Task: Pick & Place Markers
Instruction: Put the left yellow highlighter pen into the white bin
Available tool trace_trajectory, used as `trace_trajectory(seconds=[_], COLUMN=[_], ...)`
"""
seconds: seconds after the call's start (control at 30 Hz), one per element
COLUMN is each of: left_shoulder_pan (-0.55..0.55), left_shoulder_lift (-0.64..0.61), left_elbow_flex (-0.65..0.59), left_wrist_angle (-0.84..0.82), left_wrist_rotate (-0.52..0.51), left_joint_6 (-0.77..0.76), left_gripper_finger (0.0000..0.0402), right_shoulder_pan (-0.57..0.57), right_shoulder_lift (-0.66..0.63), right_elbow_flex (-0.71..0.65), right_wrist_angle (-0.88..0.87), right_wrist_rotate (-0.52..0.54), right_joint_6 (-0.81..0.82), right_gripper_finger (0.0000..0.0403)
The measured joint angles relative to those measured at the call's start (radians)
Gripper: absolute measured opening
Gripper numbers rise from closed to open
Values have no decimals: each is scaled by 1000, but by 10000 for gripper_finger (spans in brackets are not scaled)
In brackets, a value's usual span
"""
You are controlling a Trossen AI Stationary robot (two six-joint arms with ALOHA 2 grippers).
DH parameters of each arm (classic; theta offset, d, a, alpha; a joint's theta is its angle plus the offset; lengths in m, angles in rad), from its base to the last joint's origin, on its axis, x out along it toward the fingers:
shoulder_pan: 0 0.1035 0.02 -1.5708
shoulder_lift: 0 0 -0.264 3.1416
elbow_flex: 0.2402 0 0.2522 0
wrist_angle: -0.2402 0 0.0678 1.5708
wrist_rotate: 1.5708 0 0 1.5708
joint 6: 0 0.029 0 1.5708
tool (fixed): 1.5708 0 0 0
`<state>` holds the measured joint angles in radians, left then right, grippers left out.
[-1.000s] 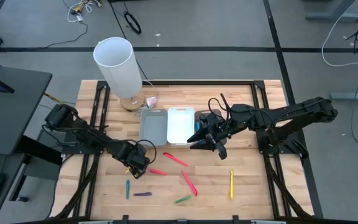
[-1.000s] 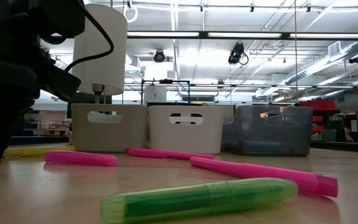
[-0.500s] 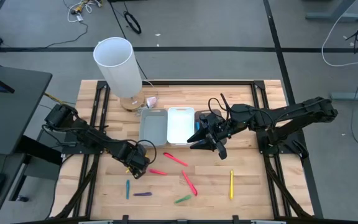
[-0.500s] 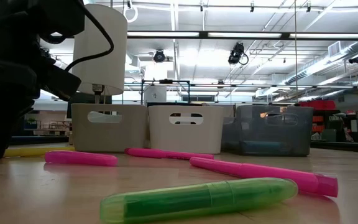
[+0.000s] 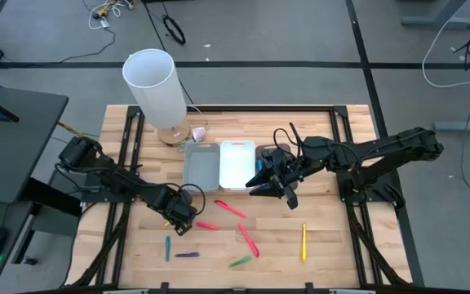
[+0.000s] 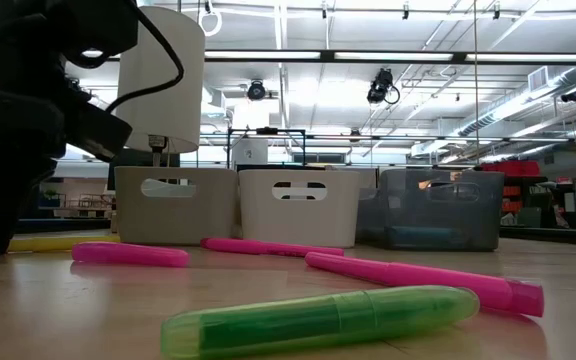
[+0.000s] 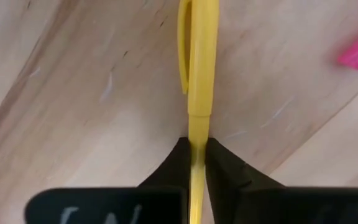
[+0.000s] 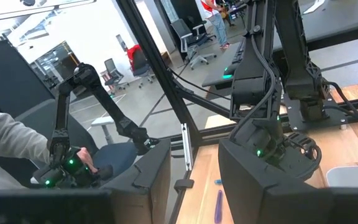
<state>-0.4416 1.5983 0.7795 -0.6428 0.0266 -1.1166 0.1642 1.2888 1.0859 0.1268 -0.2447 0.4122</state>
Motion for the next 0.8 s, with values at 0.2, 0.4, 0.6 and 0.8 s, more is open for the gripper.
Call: trace_trajectory(seconds=[0.2,0.4,0.6,0.8], left_shoulder_pan=[1,0,1,1], left_shoulder_lift=[-29,-38,-39,-41], left_elbow_flex=[33,78,129,207], left_wrist_angle=[-50,-66,-65,-126], left_wrist_rotate=[-69,-55,-28,-2], left_joint_6=[-17,-16,-15,-17], left_gripper_finger=[36,36,33,33], right_shoulder_pan=[0,0,0,-6], right_shoulder_lift=[0,0,0,0], right_elbow_flex=[0,0,0,0], right_wrist_angle=[7,7,8,27], right_wrist_rotate=[0,0,0,0], right_joint_6=[1,-2,-2,-28], right_gripper_finger=[134,134,134,134])
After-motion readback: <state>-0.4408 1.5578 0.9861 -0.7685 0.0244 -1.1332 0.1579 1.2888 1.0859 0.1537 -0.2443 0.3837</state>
